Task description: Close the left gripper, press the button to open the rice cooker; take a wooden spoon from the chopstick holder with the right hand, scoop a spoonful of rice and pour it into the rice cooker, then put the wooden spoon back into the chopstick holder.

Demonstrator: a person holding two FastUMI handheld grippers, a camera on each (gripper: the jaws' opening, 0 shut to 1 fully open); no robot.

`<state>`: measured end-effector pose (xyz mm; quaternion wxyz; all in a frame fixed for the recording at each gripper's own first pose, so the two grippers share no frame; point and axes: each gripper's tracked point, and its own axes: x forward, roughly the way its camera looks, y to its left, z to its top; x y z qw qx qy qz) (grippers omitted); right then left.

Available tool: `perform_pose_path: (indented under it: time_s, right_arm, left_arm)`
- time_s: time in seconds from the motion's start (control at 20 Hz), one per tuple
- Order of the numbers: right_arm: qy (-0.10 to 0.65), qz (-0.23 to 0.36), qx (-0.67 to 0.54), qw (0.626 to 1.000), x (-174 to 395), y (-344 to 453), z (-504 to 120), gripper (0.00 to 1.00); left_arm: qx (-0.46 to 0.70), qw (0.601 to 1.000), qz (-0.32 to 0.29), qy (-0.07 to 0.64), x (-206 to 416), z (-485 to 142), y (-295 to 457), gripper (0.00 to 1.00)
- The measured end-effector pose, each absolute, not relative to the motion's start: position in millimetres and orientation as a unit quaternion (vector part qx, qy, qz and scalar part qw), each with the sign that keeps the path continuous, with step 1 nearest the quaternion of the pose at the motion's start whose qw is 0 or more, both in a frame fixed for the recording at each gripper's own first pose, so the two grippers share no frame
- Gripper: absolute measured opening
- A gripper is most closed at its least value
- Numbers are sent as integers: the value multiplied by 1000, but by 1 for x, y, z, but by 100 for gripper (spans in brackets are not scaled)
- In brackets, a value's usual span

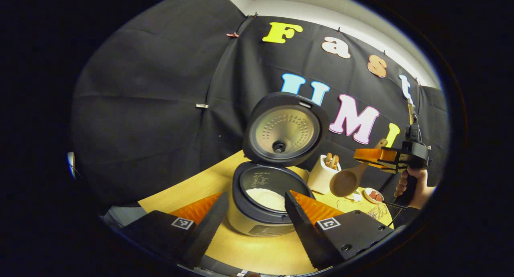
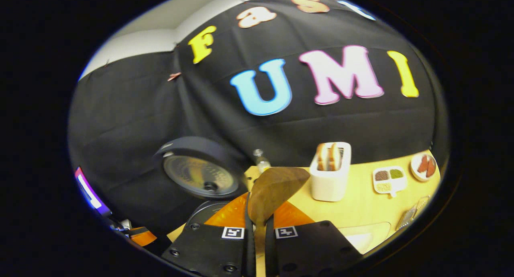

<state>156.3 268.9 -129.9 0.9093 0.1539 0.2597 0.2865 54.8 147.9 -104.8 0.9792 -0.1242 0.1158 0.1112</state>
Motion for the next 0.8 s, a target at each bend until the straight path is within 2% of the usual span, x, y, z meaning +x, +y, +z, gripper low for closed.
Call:
perform_pose_path:
  time_s: [0.35,0.4,0.45,0.65,0.8]
  right_arm:
    - [242,90,229,939,207,79,-127,13]
    - [237,65,239,939,213,55,-128,13]
    - [232,43,248,940,217,33,-129,13]
    - [215,-60,273,936,227,-61,-144,13]
    - [216,-112,292,925,229,-112,-163,13]
  left_arm:
    - [-141,980,67,121,88,-96,106,95]
    - [-144,980,64,119,93,-93,100,92]
    - [-146,980,62,119,97,-90,96,96]
    - [-151,979,63,121,108,-80,83,95]
    - [-141,980,81,117,114,-73,79,95]
